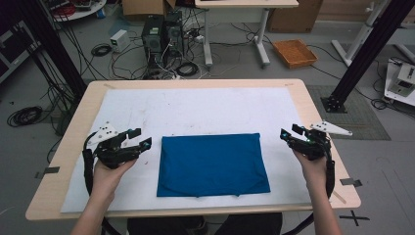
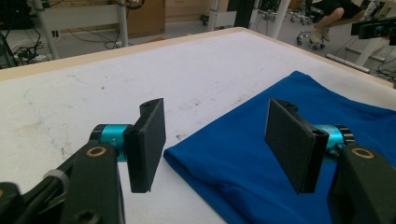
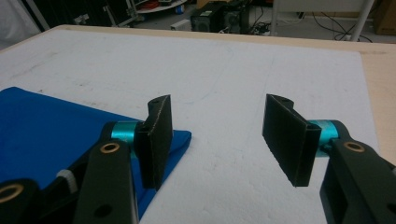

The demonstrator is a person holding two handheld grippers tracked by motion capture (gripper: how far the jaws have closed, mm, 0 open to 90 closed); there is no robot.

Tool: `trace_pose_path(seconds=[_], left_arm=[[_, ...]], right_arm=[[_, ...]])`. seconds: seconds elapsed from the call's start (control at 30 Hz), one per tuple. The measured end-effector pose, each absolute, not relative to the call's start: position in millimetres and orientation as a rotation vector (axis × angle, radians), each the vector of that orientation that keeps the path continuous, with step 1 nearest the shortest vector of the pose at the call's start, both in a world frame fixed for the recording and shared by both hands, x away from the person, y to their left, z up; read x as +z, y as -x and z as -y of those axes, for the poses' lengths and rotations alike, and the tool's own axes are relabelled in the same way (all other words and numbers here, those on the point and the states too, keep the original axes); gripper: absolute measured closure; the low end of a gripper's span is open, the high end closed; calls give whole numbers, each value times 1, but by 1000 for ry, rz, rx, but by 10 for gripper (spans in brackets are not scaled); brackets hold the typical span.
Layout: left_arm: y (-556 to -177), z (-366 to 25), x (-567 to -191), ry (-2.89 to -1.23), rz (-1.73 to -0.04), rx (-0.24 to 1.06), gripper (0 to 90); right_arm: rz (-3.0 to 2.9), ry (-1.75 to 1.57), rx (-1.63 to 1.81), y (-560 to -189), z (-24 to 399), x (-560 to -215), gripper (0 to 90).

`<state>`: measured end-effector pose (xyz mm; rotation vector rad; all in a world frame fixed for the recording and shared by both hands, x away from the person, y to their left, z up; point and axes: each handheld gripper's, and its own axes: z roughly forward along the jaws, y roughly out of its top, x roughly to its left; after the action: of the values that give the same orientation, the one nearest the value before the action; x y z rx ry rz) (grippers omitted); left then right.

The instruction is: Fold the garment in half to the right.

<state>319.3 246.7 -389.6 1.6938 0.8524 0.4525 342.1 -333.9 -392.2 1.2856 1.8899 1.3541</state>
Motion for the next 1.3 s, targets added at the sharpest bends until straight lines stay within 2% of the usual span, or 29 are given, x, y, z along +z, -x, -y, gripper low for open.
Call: trace_pose_path(seconds=[0.07,0.37,0.47,0.77,1.07,1.3], left_arm=[[-320,-245,-390,-1703,-870,452,331],[-308,-241,-388,-1740,-907,437,323],[-299,-241,-392,-1735,-973,392,323],[-265,-235,-417,-1783,-1039,321,372],[-249,-227,-449,-1800,-1168,105,383],[-252,-222,-453,-1796,-1206,58,397]], right_arm=[[-1890,-1282,1355,-342,334,-392,430],[-1883,-1275,1353,-338,335,-389,431],[-1883,-1270,1350,-338,334,-389,431],[-1886,-1274,1343,-338,333,-391,431],[-1888,-1268,1333,-338,330,-391,432],[-1888,-1262,1325,-338,331,-392,433]])
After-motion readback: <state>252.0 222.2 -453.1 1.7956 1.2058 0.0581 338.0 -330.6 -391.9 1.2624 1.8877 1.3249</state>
